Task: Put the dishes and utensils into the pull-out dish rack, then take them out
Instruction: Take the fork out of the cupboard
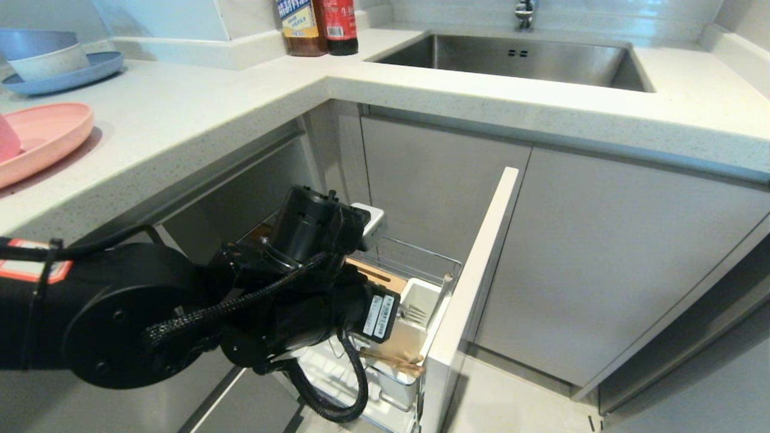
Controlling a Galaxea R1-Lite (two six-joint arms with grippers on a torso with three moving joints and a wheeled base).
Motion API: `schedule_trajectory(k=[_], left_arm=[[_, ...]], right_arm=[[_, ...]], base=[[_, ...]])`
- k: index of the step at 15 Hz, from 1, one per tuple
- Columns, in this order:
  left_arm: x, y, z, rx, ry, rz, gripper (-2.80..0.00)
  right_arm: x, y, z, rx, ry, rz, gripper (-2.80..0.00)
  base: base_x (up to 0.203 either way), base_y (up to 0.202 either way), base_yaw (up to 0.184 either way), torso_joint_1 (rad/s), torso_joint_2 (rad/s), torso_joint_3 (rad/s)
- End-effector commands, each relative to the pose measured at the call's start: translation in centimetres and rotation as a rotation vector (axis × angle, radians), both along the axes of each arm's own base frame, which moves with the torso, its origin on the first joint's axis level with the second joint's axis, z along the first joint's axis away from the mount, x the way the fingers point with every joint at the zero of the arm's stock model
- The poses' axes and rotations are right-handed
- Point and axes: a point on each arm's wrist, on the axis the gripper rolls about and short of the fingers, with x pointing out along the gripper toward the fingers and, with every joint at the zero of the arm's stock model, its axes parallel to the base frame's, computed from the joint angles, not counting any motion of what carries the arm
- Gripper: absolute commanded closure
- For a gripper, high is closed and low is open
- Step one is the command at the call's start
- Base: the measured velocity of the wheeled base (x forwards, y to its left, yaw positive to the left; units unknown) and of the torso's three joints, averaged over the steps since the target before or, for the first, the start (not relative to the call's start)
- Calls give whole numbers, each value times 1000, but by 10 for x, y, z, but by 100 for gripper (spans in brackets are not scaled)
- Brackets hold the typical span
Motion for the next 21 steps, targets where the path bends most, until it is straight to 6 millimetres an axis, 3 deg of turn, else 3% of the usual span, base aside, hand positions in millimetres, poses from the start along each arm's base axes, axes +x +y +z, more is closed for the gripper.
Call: schedule_trajectory(k=[1, 21], left_arm=[[-2, 2, 6, -10, -17, 9, 0], [-27, 19, 43, -106, -104, -17, 0]], right_arm=[[0, 0, 0, 0, 2, 1, 0], [0, 0, 0, 0, 2, 1, 0]], base=[[0, 0, 0, 0, 0, 0], [0, 0, 0, 0, 0, 0]])
